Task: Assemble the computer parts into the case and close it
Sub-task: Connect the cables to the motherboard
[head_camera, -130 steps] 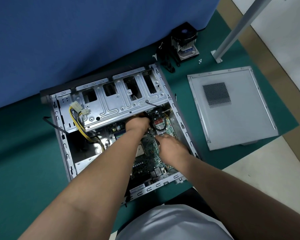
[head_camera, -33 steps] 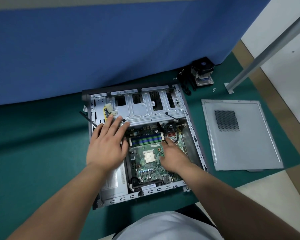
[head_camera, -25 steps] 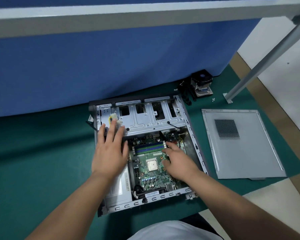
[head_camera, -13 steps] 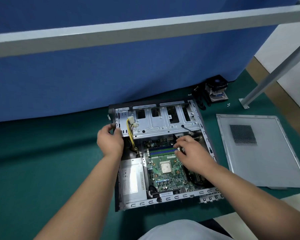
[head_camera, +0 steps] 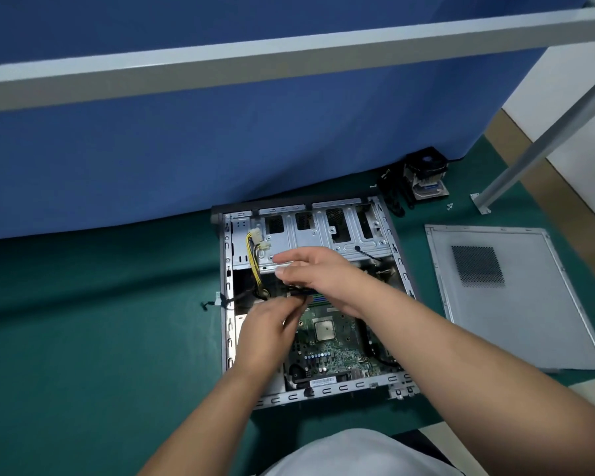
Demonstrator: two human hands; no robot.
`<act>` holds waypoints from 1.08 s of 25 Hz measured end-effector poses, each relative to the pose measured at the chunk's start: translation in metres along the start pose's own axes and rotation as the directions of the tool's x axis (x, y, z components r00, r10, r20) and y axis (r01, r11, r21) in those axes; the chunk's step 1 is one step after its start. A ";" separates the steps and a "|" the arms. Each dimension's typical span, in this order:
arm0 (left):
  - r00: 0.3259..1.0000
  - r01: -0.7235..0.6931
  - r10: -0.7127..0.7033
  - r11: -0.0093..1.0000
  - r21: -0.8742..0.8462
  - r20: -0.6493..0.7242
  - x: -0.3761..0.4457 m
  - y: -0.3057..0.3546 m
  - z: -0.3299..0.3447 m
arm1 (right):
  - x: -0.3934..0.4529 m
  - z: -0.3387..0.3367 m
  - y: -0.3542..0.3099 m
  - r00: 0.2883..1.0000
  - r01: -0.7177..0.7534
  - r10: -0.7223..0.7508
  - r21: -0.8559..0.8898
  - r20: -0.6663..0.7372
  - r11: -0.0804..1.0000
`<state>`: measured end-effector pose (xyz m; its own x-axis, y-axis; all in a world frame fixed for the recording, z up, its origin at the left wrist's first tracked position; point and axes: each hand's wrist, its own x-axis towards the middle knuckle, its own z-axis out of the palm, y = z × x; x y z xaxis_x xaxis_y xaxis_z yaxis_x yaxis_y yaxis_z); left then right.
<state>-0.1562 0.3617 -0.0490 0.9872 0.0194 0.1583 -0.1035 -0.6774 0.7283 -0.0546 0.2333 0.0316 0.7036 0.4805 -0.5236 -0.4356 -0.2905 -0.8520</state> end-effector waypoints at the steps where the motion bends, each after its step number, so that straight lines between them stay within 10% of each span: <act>1: 0.999 -0.022 0.022 1.000 0.021 0.025 -0.001 0.000 -0.001 | 0.000 -0.001 -0.003 1.000 -0.002 0.001 -0.040 -0.025 0.999; 7: 0.993 -0.067 0.054 0.990 0.128 0.105 0.005 0.005 -0.001 | 0.004 0.008 -0.002 0.996 -0.081 0.082 -0.521 -0.020 0.850; 13: 0.984 -0.042 0.004 0.976 0.213 0.176 0.006 0.008 -0.003 | 0.005 -0.015 -0.021 0.972 0.101 -0.049 0.221 -0.229 0.970; 18: 0.980 0.079 -0.119 0.968 0.238 0.162 0.020 0.017 -0.012 | -0.001 -0.086 -0.027 0.883 0.100 0.046 0.282 -0.467 0.954; 27: 0.965 0.261 -0.253 0.920 0.291 -0.067 0.050 -0.005 -0.033 | -0.032 -0.132 0.020 0.872 0.056 0.100 0.300 -0.478 0.952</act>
<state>-0.1100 0.3907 -0.0225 0.9709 0.2391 0.0136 0.1978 -0.8326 0.5173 -0.0114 0.1031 0.0306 0.8389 -0.0057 -0.5443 -0.5443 -0.0012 -0.8389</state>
